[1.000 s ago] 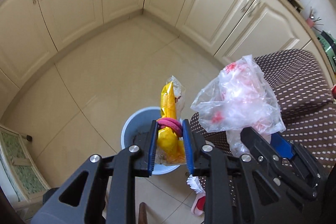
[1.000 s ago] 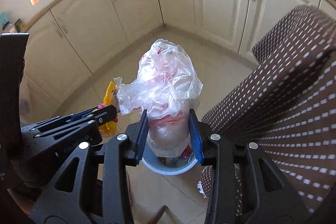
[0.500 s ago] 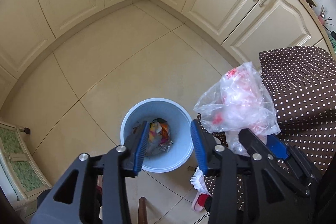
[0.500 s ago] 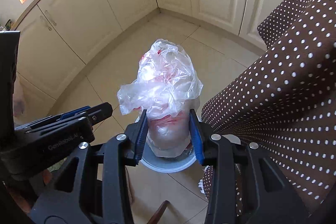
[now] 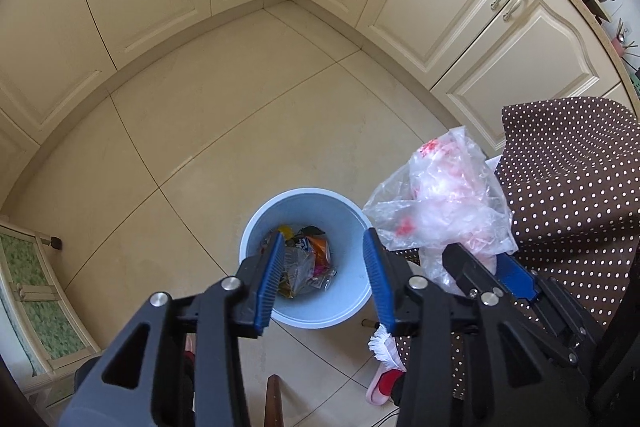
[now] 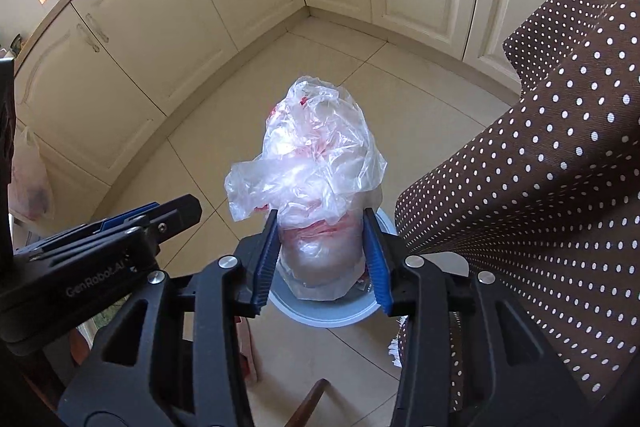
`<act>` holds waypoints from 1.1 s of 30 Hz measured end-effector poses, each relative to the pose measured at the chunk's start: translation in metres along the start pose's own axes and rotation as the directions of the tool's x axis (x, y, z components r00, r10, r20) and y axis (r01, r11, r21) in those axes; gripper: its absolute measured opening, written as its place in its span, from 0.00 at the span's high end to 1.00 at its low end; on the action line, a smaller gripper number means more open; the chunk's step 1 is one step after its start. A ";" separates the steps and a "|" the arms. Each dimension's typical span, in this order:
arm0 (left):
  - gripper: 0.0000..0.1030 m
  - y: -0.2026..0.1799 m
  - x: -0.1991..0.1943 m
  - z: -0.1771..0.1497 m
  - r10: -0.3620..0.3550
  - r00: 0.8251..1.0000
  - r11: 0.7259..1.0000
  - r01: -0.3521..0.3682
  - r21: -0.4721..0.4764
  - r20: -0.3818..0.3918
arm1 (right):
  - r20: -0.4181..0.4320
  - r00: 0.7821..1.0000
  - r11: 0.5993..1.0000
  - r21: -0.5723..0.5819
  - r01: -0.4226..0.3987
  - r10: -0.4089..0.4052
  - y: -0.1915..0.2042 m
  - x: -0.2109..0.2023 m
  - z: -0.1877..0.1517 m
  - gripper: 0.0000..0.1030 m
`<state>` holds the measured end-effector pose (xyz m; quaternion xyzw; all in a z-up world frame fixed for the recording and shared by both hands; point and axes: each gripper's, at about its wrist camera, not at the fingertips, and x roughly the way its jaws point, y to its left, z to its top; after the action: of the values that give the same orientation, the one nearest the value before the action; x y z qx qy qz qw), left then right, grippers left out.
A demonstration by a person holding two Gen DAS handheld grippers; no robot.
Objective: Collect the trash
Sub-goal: 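Carry both items over the blue bucket and open both tools, then move both open tools back over the table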
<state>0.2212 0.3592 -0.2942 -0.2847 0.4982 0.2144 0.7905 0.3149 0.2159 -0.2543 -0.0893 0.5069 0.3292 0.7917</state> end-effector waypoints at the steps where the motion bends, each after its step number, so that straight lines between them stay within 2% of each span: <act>1: 0.61 0.002 -0.001 0.001 0.000 1.000 1.000 0.000 -0.002 0.001 | 0.001 1.000 1.000 0.003 -0.005 0.005 0.000 0.000 0.000 0.58; 13: 0.61 -0.001 -0.025 -0.001 -0.007 0.999 1.000 0.006 0.014 0.035 | 0.038 0.999 1.000 0.009 -0.002 0.001 0.000 -0.016 0.002 0.56; 21: 0.61 -0.023 -0.073 -0.004 -0.042 0.993 0.998 0.036 0.059 0.112 | 0.136 0.991 1.000 0.009 0.008 -0.010 -0.006 -0.071 0.002 0.56; 27: 0.61 -0.070 -0.130 -0.006 -0.127 0.970 0.985 0.099 0.144 0.208 | 0.267 0.962 0.998 0.030 0.049 -0.055 -0.024 -0.148 -0.003 0.54; 30: 0.60 -0.104 -0.158 -0.008 -0.182 0.953 0.970 0.133 0.204 0.241 | 0.335 0.938 0.995 0.055 0.079 -0.093 -0.043 -0.192 -0.007 0.53; 33: 0.58 -0.152 -0.182 -0.013 -0.246 0.934 0.944 0.170 0.283 0.259 | 0.396 0.907 0.988 0.096 0.118 -0.147 -0.071 -0.234 -0.014 0.51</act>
<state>0.2323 0.2277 -0.0974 -0.1972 0.3667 0.1023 0.9034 0.2849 0.0541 -0.0727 -0.0265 0.3376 0.2682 0.9019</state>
